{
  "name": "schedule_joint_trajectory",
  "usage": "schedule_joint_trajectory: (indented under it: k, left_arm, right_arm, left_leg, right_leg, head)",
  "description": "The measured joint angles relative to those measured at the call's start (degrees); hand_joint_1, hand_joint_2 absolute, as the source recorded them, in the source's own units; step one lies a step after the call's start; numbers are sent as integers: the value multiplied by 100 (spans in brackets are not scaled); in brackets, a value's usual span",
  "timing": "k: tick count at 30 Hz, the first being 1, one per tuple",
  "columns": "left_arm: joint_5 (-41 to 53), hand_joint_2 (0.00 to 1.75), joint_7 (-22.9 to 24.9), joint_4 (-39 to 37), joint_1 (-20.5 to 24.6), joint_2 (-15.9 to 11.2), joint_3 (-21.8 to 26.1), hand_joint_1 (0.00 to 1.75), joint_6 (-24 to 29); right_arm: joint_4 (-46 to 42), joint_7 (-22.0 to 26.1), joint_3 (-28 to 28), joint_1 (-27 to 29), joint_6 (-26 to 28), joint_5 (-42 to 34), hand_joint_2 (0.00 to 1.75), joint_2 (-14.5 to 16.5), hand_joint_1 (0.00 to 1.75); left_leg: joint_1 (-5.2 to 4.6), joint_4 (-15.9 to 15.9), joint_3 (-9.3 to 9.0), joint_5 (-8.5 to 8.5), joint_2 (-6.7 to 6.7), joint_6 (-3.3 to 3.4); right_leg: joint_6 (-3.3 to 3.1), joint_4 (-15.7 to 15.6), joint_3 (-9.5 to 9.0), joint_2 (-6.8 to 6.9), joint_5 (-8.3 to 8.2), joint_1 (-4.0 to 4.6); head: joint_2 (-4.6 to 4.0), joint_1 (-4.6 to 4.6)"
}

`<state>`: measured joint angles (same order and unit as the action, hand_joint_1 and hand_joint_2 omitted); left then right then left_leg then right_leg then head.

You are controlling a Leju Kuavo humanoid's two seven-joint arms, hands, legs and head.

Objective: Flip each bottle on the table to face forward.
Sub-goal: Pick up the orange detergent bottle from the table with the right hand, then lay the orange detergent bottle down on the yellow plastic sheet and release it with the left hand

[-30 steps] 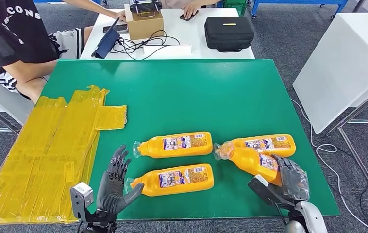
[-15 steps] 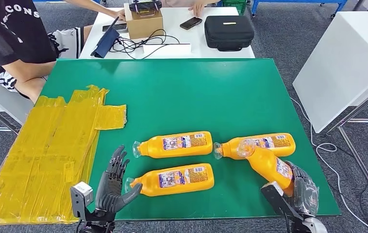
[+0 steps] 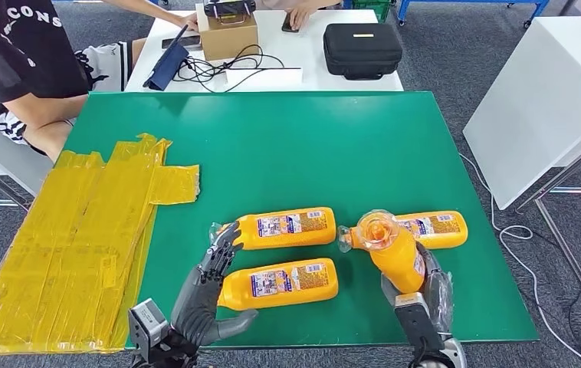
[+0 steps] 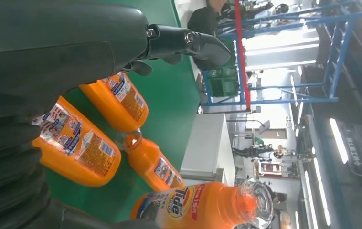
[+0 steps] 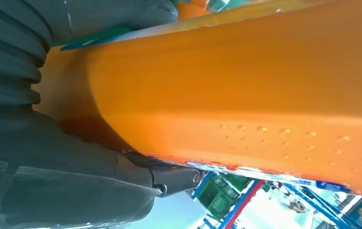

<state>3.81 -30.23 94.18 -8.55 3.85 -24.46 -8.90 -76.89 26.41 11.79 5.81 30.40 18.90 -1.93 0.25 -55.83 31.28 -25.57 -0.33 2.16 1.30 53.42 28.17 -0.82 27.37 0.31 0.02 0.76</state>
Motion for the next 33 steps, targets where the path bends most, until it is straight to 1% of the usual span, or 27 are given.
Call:
schedule_joint_trajectory:
  k: [5, 10, 14, 17, 21, 27, 33]
  left_arm:
    - [256, 175, -33, 235, 48, -68, -200, 0, -66]
    - [398, 175, 73, 468, 193, -126, -480, 0, 12]
    - [408, 175, 98, 523, 278, -170, -615, 0, 107]
    - [361, 175, 128, 523, 382, -192, -709, 0, 224]
    - [203, 175, 145, 522, 485, -197, -770, 0, 318]
    - [49, 175, 196, 522, 503, -183, -759, 0, 446]
    - [-132, 175, 197, 529, 487, -129, -603, 0, 524]
  right_arm:
    - [-65, 143, 213, -117, -6, -45, 175, 98, 175]
    - [-90, 181, 488, -366, -64, -1, 175, 272, 175]
    - [-109, 245, 612, -473, -86, -10, 175, 333, 175]
    - [-184, 332, 763, -534, -224, -41, 175, 391, 175]
    - [-468, 378, 1155, -556, -587, -145, 175, 484, 175]
    - [-998, 470, 1859, -503, -991, -260, 175, 569, 175]
    - [-1402, 720, 2464, -395, -1095, -230, 175, 582, 175]
  left_leg:
    - [-1, 0, 5, 0, 2, 0]
    - [0, -1, 3, 1, -1, 0]
    - [1, 0, 5, 1, -1, 0]
    - [1, 0, 7, 1, 1, 0]
    - [1, 0, 8, 1, 0, 0]
    - [1, 0, 13, 1, 1, 0]
    - [0, 1, 16, 1, 1, -1]
  right_leg:
    - [0, 0, 5, 0, 0, -1]
    - [0, 0, 5, 0, -1, 0]
    - [0, 1, 6, 0, 0, 0]
    - [0, 2, 8, 0, 0, 0]
    - [0, 2, 11, 0, 0, 0]
    - [-1, 2, 15, 0, 0, 0]
    - [0, 2, 16, 0, 0, 0]
  head:
    - [0, -1]
    - [0, 1]
    - [0, 1]
    - [0, 0]
    - [0, 0]
    - [0, -1]
    - [0, 0]
